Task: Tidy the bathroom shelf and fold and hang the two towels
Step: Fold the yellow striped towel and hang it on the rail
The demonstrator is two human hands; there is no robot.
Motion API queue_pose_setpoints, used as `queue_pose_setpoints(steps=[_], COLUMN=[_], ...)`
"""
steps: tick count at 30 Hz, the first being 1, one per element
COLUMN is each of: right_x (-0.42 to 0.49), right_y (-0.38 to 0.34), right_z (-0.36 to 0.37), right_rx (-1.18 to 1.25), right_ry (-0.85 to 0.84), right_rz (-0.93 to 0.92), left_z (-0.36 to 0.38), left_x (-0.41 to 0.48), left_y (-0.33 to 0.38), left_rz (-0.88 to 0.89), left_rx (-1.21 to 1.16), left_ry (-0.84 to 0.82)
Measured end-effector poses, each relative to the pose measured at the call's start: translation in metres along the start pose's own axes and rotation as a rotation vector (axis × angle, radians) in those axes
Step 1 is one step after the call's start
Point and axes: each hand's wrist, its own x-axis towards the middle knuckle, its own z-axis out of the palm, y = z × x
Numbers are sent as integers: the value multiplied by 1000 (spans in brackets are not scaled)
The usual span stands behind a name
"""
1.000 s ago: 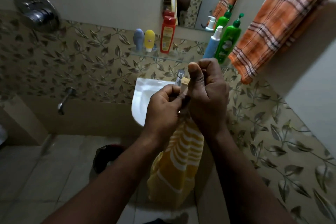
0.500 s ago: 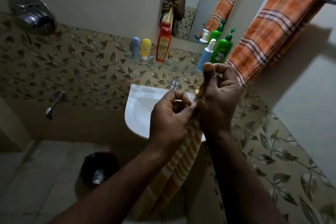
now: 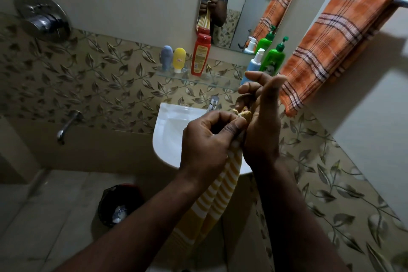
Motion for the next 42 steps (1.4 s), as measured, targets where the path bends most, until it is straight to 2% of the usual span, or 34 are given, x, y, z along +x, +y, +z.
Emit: queue_pose_setpoints(steps=[4,7,13,18,24,29,33,38,42], right_x=[-7,-16,-25,-35,-38,-38,-37,-40,-48], right_y=[16,26,28,26,26,26,24,32,40], right_z=[-23,-31,-30,-29,-32,-40,-45,-43,-40], right_rx=[-211,-140,-46,-141,-183,-161,-163,-139,42], right_ry=[-93,-151,-98,-43,-30,-98,-110,-125,-145], right_rz=[-4,5,28,5,27,171,180,219,378], left_z=[-17,-26,-32,-27,-26,-29,-31,-33,-32], left_x=[11,16,13,6,1,-2,-3,-5,-10], left_y=[7,7,-2,1,-9,-12,-13,-23,-27], left_rz=[-19,-32,-23,-90,-85,-62,-44,-81,-82], left_rx=[-41,-43,4,-119,-80,-12,38,-15,-14], left_ry=[14,-37,-46,-70,-10,-7,-44,-9,43])
